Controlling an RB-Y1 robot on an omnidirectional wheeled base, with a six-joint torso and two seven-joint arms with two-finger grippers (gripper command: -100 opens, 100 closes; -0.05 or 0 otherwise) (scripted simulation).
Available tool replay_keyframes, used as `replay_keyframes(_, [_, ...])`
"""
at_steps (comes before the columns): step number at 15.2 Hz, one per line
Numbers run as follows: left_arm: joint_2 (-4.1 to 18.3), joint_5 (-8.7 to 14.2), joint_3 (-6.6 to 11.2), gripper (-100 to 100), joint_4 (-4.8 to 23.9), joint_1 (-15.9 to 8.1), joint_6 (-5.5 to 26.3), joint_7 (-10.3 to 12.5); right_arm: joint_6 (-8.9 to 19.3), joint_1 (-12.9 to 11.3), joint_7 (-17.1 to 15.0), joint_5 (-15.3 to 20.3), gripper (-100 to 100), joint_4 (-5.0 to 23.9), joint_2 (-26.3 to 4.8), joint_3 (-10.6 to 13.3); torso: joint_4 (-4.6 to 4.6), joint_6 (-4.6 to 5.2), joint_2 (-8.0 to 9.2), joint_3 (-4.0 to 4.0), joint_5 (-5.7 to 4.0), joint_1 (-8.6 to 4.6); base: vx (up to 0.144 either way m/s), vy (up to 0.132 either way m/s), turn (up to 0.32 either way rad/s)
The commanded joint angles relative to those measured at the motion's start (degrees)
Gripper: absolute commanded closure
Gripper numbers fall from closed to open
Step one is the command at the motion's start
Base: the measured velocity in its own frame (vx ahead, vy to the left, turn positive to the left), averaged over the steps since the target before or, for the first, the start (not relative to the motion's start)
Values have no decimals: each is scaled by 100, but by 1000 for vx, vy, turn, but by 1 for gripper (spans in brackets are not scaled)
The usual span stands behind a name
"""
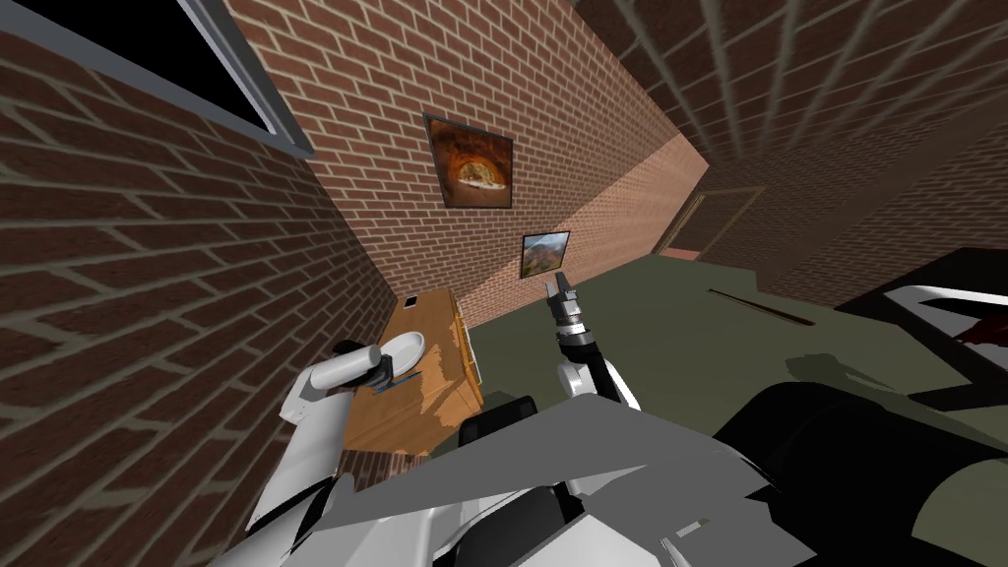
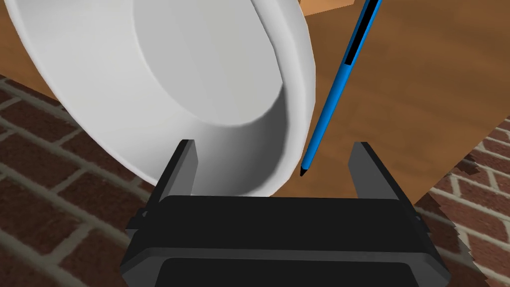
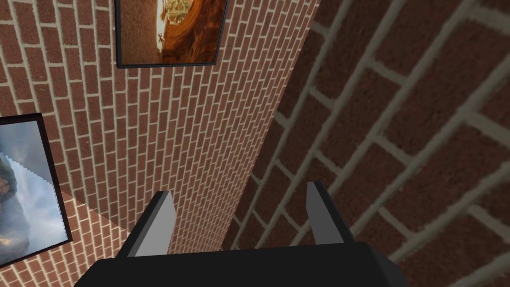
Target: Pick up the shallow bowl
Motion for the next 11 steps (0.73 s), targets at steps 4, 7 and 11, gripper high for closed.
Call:
replay_keyframes(4, [-14, 36, 98, -100, 219, -204, 516, 6, 0, 0, 0, 0, 0, 0, 0, 0, 0, 0, 2, 1, 0, 0, -6, 12, -64])
replay_keyframes(7, [-49, 16, 67, -100, 331, -160, 330, 19, 0, 0, 0, 0, 0, 0, 0, 0, 1, -2, 5, 3, 1, 1, -7, 11, -26])
replay_keyframes(11, [-90, -9, 28, -100, 562, -128, 51, 33, 0, 0, 0, 0, 0, 0, 0, 0, 0, -2, 2, 1, 0, -3, 0, 0, 0])
